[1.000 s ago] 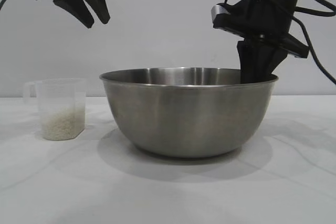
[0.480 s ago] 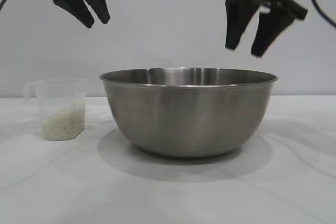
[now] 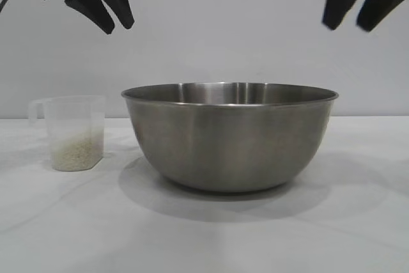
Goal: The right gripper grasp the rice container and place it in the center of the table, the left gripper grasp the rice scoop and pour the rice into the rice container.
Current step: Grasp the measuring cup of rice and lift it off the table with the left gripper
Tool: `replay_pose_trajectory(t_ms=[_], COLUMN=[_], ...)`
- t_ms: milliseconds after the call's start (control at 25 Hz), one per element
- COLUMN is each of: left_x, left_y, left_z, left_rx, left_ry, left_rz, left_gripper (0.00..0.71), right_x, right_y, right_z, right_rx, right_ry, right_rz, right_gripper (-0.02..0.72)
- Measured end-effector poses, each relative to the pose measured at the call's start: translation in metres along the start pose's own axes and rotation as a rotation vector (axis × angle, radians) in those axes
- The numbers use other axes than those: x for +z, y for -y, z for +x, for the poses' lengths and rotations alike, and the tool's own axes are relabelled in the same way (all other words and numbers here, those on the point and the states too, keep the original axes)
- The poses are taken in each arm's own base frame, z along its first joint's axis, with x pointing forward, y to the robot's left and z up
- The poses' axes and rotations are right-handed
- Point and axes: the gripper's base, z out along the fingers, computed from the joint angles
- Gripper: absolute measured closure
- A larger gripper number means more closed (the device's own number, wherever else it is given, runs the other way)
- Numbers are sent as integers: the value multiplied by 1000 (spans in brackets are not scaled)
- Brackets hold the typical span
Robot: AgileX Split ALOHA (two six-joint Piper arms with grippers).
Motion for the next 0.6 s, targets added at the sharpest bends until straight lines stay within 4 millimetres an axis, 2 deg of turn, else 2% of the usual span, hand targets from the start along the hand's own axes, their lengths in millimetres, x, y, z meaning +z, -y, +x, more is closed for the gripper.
replay_pose_trajectory(t_ms=[160, 360, 600], left_x=[0, 0, 0], left_y=[0, 0, 0], left_z=[-1, -1, -2], left_rx=[-2, -2, -3], left_ry=[13, 15, 18], left_rz=[-4, -5, -5], left_gripper=[483, 483, 483], right_x=[-35, -77, -127], right_y=[-4, -2, -18], right_z=[30, 67, 96], right_rx=[8, 111, 149], right_ry=[58, 117, 151], right_rz=[19, 27, -5], right_gripper=[342, 342, 342])
